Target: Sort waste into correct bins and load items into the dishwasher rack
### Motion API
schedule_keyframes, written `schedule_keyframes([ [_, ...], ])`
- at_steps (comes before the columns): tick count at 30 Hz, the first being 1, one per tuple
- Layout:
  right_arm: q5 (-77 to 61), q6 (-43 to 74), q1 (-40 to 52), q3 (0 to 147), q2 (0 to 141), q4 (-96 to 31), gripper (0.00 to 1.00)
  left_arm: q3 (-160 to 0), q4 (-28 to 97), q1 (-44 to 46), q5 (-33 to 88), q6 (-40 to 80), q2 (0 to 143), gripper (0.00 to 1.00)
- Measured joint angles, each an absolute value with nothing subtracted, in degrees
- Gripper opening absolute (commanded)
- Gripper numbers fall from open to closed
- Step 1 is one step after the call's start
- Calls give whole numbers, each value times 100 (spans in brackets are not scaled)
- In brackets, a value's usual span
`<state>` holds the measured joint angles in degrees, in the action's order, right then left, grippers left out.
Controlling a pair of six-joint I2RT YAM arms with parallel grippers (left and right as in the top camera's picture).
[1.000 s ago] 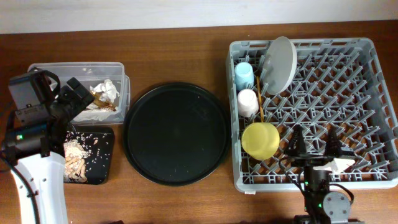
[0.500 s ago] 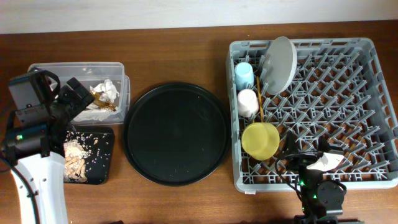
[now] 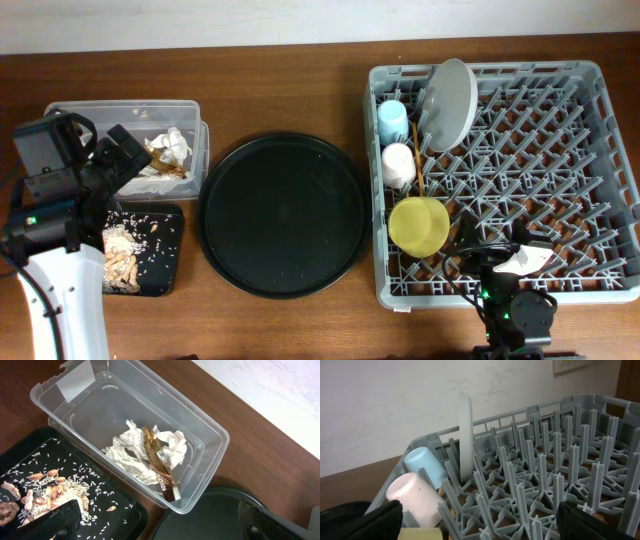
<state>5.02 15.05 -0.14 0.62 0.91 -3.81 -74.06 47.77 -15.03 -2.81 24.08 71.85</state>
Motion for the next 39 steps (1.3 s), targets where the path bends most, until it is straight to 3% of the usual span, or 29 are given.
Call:
schedule_keyframes([
  [7, 502, 1507, -14, 62, 91, -381, 98, -7404, 4779, -1347, -294, 2405, 7113, 99],
  [16, 499, 1505, -14, 62, 91, -381, 98, -7395, 4971, 497, -370, 2386, 5612, 99],
  [24, 499, 1505, -14, 62, 91, -384, 98, -6816, 5625, 567, -478, 2383, 3859, 99],
  [28, 493, 1507, -14, 62, 89, -384, 98, -5675, 5505, 567, -580, 2383, 2582, 99],
  [33, 484, 1505, -14, 62, 91, -384, 98, -3623, 3271, 567, -622, 2377, 1507, 99],
  [39, 484, 1507, -14, 62, 91, -384, 98, -1500, -1041, 495, -320, 2379, 1015, 99],
])
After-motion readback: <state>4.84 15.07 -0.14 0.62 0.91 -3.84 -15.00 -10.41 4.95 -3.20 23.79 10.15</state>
